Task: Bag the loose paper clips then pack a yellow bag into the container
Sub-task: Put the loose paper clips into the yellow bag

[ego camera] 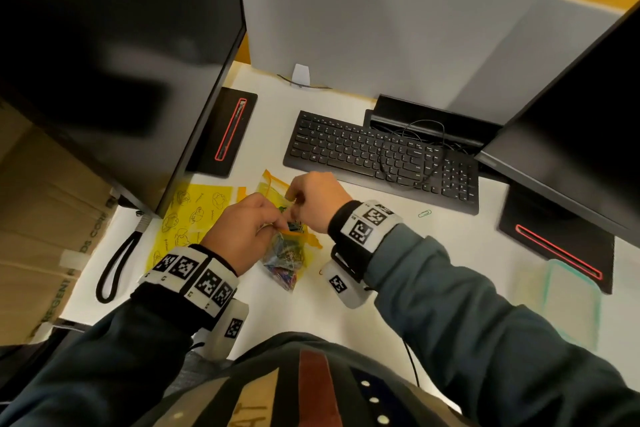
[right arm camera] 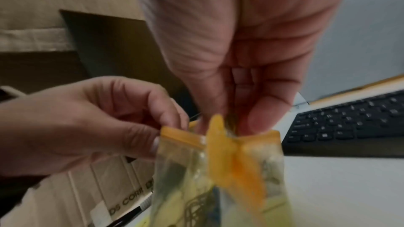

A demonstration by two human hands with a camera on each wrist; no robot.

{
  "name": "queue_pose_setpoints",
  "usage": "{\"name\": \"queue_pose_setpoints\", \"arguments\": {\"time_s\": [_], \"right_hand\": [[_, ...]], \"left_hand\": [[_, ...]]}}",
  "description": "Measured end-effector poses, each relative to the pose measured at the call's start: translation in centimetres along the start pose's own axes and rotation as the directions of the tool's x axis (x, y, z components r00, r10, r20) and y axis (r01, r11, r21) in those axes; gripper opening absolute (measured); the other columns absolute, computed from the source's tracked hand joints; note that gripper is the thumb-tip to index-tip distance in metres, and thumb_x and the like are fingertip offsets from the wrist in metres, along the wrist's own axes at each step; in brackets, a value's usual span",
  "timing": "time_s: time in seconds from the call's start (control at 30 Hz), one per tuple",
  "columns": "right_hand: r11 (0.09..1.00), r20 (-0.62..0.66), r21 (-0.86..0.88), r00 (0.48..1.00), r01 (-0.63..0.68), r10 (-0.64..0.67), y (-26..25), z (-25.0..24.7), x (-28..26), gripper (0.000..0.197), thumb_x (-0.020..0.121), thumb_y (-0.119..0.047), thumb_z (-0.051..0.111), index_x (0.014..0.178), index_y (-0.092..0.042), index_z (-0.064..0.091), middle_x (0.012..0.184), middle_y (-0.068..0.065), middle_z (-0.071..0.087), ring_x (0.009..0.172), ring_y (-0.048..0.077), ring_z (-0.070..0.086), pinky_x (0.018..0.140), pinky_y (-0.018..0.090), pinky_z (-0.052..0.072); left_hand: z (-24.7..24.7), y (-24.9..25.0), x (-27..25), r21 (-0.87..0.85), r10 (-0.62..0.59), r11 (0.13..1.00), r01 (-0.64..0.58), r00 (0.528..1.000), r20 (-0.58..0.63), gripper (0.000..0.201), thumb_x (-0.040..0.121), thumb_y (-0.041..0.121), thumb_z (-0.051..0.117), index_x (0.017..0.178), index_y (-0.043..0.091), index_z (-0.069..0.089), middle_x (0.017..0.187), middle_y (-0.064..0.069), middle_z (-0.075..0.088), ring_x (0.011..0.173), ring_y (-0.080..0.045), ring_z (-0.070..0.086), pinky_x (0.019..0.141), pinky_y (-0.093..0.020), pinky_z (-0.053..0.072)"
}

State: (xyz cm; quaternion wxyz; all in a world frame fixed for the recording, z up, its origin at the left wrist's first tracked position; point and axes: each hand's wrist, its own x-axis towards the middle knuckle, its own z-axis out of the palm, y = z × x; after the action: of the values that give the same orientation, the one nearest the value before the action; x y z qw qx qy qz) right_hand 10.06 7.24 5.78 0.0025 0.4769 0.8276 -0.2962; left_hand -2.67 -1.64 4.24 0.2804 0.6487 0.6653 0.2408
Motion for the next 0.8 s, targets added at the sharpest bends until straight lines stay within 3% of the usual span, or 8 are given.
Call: {"name": "queue_pose_setpoints", "arguments": {"time_s": [0.1, 0.2, 0.27, 0.33, 0.43, 0.53, 0.67, 0.8], "right_hand": [[0.989, -0.055, 0.144, 0.998, -0.030, 0.039, 1.2, -0.7, -0.2, 0.036, 0.076, -0.031, 0.072, 0.108, -0.014, 0.066, 0.107, 0.004, 0.068, 0.097, 0.017, 0.061, 0.081, 0.025, 0.046], [0.934, -0.239, 0.301, 0.934, -0.190, 0.267, 6.2, -2.1, -1.1, 0.021, 0.088, -0.023, 0.060, 0.106, -0.014, 0.065, 0.108, 0.004, 0.068, 0.093, 0.015, 0.059, 0.085, 0.028, 0.047], [0.899, -0.200, 0.103, 0.876, -0.426, 0.438, 11.0, -2.4, -2.2, 0.028, 0.091, -0.010, 0.049, 0.118, -0.010, 0.057, 0.120, 0.013, 0.061, 0.107, 0.025, 0.058, 0.094, 0.034, 0.045], [0.816, -0.094, -0.131, 0.826, -0.563, 0.556, 15.1, -1.7, -3.8, 0.042, 0.089, 0.000, 0.042, 0.130, -0.005, 0.043, 0.133, 0.018, 0.050, 0.120, 0.033, 0.049, 0.100, 0.039, 0.041], [0.793, -0.044, -0.250, 0.825, -0.555, 0.564, 17.9, -0.5, -5.4, 0.050, 0.085, 0.007, 0.039, 0.134, -0.002, 0.034, 0.139, 0.017, 0.039, 0.124, 0.035, 0.045, 0.104, 0.042, 0.040], [0.817, -0.052, -0.332, 0.874, -0.471, 0.483, 18.3, 0.0, -5.9, 0.034, 0.088, 0.000, 0.044, 0.122, -0.003, 0.052, 0.124, 0.016, 0.052, 0.111, 0.033, 0.054, 0.097, 0.037, 0.044], [0.818, -0.009, -0.430, 0.908, -0.382, 0.419, 17.4, 0.6, -6.0, 0.022, 0.091, -0.007, 0.047, 0.111, -0.003, 0.055, 0.112, 0.016, 0.058, 0.102, 0.032, 0.057, 0.088, 0.033, 0.045], [0.825, 0.004, -0.338, 0.876, -0.454, 0.483, 16.6, 0.4, -5.3, 0.025, 0.089, -0.004, 0.045, 0.112, -0.007, 0.056, 0.115, 0.014, 0.060, 0.105, 0.030, 0.057, 0.090, 0.035, 0.046]], "left_hand": [[0.0, -0.1, 0.1, 0.001, -0.006, 1.000, 0.006, 1.000, 0.005, 0.019, 0.080, -0.002, 0.058, 0.083, 0.011, 0.071, 0.088, 0.001, 0.052, 0.081, -0.013, 0.049, 0.066, -0.003, 0.032], [0.0, -0.3, 0.2, -0.002, -0.009, 1.000, 0.009, 1.000, 0.008, 0.021, 0.079, -0.005, 0.058, 0.082, 0.012, 0.071, 0.088, 0.001, 0.053, 0.084, -0.014, 0.051, 0.070, -0.006, 0.033], [0.0, -0.2, 0.2, -0.001, 0.002, 1.000, -0.002, 1.000, 0.005, 0.023, 0.078, -0.007, 0.058, 0.081, 0.011, 0.072, 0.087, 0.002, 0.053, 0.084, -0.015, 0.051, 0.071, -0.014, 0.036], [0.1, 0.0, 0.2, 0.011, 0.013, 1.000, -0.013, 1.000, 0.001, 0.023, 0.077, -0.007, 0.058, 0.081, 0.010, 0.072, 0.088, 0.001, 0.054, 0.084, -0.016, 0.051, 0.075, -0.022, 0.038], [0.2, 0.0, 0.5, 0.019, 0.030, 0.999, -0.030, 1.000, 0.003, 0.024, 0.077, -0.007, 0.058, 0.081, 0.011, 0.072, 0.089, 0.001, 0.054, 0.081, -0.014, 0.051, 0.072, -0.014, 0.036], [0.4, -0.1, 0.9, 0.013, 0.034, 0.999, -0.034, 0.999, 0.006, 0.024, 0.077, -0.007, 0.058, 0.081, 0.012, 0.072, 0.087, 0.001, 0.054, 0.078, -0.013, 0.050, 0.069, -0.007, 0.031], [0.6, 0.0, 1.0, 0.014, 0.017, 1.000, -0.017, 1.000, 0.022, 0.023, 0.078, -0.005, 0.057, 0.083, 0.012, 0.071, 0.089, 0.002, 0.055, 0.083, -0.014, 0.051, 0.070, -0.006, 0.030], [0.5, 0.1, 0.9, -0.003, 0.006, 1.000, -0.006, 1.000, 0.024, 0.022, 0.079, -0.004, 0.057, 0.084, 0.012, 0.071, 0.091, 0.000, 0.055, 0.084, -0.015, 0.052, 0.070, -0.014, 0.035]]}}
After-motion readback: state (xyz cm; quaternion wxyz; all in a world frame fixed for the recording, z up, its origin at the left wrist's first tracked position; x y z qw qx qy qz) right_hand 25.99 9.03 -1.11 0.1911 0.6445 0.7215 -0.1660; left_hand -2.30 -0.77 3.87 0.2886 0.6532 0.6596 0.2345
